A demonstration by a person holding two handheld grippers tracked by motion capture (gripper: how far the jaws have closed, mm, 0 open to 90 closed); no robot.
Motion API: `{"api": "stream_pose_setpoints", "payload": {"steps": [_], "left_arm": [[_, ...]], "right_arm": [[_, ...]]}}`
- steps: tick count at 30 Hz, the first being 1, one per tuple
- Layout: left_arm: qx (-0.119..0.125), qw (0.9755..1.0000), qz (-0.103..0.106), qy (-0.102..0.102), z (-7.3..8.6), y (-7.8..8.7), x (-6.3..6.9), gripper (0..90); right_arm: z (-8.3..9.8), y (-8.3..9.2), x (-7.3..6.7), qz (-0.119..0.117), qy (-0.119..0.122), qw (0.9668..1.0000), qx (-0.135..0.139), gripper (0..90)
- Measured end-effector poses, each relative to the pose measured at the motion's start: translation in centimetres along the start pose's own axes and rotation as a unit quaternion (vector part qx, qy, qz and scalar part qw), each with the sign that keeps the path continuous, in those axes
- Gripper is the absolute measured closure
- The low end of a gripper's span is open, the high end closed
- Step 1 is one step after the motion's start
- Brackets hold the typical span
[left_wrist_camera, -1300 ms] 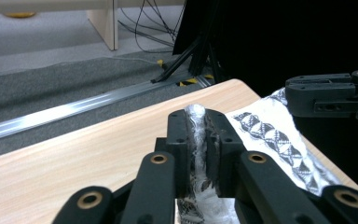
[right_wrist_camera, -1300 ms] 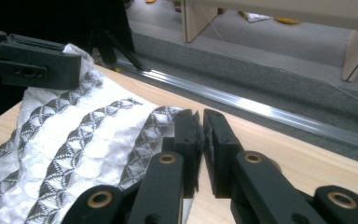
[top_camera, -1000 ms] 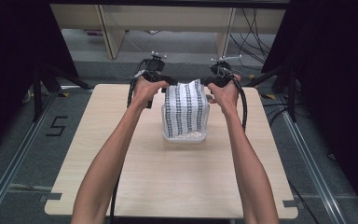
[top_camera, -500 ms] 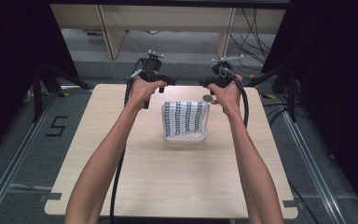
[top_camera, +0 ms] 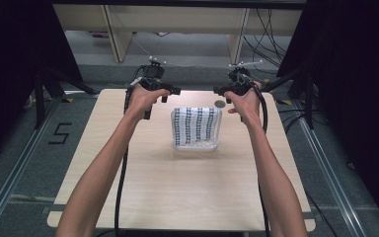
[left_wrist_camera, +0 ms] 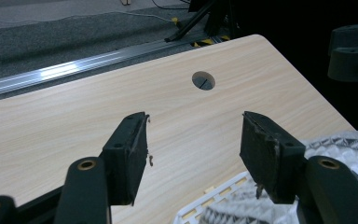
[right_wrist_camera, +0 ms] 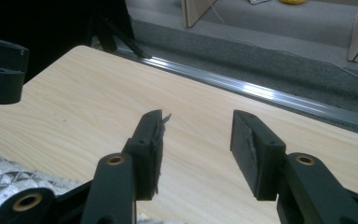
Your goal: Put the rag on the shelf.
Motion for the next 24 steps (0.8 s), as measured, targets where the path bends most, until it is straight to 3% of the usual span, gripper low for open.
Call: {"api": "stream_pose_setpoints", "payload": {"steps": [2,5,15,20,24], "left_arm": [[0.001,1.0,0.0,0.0,0.1,0.1,0.0,40.0],[0.003,1.0,0.001,0.001,0.3,0.4,-0.1,39.5],[0.002,1.0,0.008,0.002,0.8,1.3,0.1,35.3],[0.004,0.9999,0.012,-0.004,0.9,2.0,0.7,32.3],[0.003,0.9998,0.019,-0.006,1.1,2.3,1.2,30.7]], "right_arm": [[0.1,0.1,0.1,0.001,0.009,0.9999,0.004,53.8],[0.3,0.3,0.0,0.002,0.001,1.0,-0.002,53.0],[1.0,0.9,0.0,-0.007,0.016,0.9998,-0.003,50.7],[1.1,1.4,-0.2,-0.001,0.021,0.9998,0.0,47.4],[1.2,2.0,-0.4,-0.008,0.024,0.9997,0.002,45.2]]}}
Point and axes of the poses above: each handheld gripper's, and its own axes: y roughly backward along the jaws, z roughly out of its underside, x roughly to its right, the point moved 2 cm from there along -y, roughly forward along the jaws, and after that the axes turned 2 degrees about -x, right-handed, at the moved point
